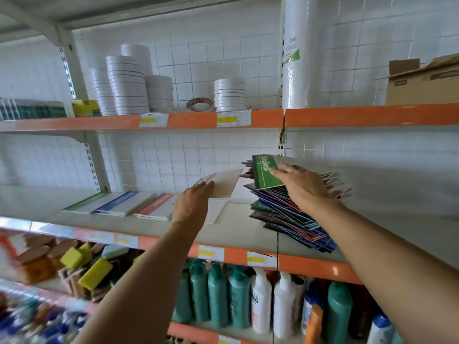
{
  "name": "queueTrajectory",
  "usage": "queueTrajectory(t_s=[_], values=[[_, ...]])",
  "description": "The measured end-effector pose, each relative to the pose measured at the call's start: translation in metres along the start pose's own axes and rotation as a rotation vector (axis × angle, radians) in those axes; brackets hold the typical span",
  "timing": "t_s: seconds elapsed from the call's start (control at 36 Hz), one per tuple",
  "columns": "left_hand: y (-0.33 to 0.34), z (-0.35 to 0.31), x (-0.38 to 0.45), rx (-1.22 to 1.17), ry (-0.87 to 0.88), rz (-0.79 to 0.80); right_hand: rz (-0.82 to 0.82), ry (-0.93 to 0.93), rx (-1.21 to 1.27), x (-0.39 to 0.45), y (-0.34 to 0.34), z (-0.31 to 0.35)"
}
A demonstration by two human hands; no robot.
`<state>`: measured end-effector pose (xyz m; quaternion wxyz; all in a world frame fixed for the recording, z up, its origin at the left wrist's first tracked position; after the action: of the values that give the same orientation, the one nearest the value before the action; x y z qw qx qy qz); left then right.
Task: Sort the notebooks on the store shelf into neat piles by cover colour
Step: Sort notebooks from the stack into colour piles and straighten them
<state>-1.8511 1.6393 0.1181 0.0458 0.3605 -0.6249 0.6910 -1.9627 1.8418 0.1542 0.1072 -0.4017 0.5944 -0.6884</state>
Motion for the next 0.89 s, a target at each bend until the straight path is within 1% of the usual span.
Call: queueTrajectory(t_s=[0.08,0.14,0.22,0.33,0.47,0.64,0.75,0.89], values=[[0.0,0.027,-0.013,0.012,-0.044,0.018,-0.02,-0.059,-0.026,0.007,0.005,0.026],[0.003,0.046,-0.019,-0.005,-0.041,0.035,-0.031,-0.094,-0.028,0.014,0.007,0.045],[0.006,0.076,-0.025,-0.045,-0.044,0.05,-0.023,-0.117,-0.027,0.023,0.012,0.076],[0.011,0.123,-0.033,-0.01,-0.068,0.099,-0.008,-0.138,-0.025,0.037,0.032,0.119],[0.015,0.186,-0.04,0.065,-0.049,0.157,0.091,-0.119,0.035,0.042,0.058,0.176],[0.019,0.257,-0.051,0.12,-0.068,0.174,0.159,-0.073,0.101,0.05,0.095,0.23],[0.027,0.298,-0.057,0.119,-0.102,0.176,0.229,-0.043,0.17,0.065,0.12,0.262],[0.044,0.34,-0.055,0.084,-0.121,0.191,0.262,-0.054,0.209,0.09,0.147,0.297]])
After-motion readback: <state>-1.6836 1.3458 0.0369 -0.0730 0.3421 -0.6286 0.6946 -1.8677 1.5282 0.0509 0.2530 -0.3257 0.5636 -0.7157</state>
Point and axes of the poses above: each hand's wrist, its own x-axis towards the middle knuckle, its own y-axis out of the palm, z = x × y, the point moved 2 cm from there along x, towards the middle knuckle, and after that the axes turned 6 degrees about x, right-handed, at the moved point
